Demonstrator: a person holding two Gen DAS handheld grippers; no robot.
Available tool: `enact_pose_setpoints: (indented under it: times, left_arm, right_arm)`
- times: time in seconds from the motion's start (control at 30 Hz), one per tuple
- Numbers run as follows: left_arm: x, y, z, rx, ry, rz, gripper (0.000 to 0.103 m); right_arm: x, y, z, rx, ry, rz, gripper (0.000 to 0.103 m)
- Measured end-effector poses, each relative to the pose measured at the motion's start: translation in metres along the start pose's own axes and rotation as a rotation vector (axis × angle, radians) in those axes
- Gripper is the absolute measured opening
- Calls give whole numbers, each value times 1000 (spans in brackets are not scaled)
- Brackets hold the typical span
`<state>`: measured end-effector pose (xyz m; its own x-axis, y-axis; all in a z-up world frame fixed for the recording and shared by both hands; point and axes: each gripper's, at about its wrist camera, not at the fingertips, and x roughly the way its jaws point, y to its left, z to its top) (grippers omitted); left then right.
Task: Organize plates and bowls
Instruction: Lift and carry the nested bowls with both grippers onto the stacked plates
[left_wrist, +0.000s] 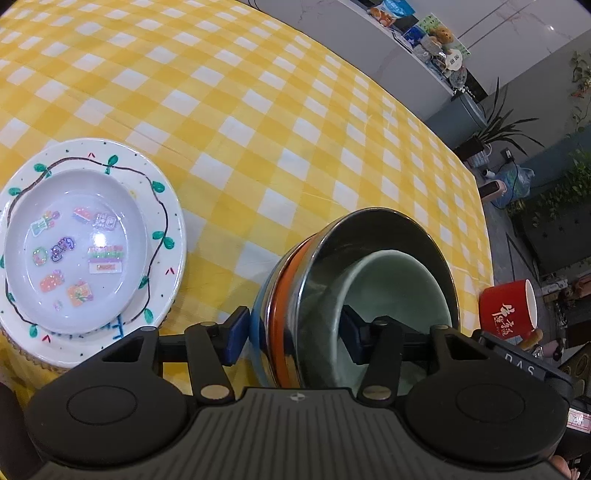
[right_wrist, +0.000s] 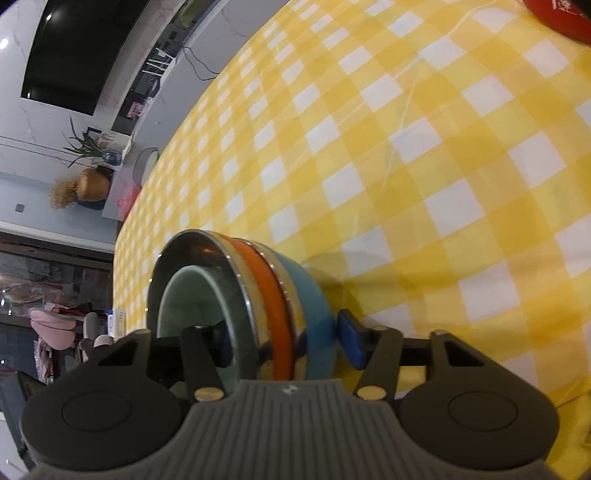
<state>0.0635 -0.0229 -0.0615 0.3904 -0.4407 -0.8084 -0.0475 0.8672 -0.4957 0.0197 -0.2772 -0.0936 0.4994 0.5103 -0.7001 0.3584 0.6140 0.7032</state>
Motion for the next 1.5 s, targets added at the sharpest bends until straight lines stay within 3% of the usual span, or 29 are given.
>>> enact_pose_setpoints:
  times: [0.67,1.03,1.5]
  left_arm:
    - [-15,3,6,11,-5,2,55]
    - [-46,12,12,9,-48,-18,55]
    - [-82,51,23,-34,-98,-15,55]
  right_arm:
    - [-1,12,-4,-37,11,13,45]
    - [-8,44,-13,-101,-25,58,45]
    - [10,96,-35,-163,-2,80,45]
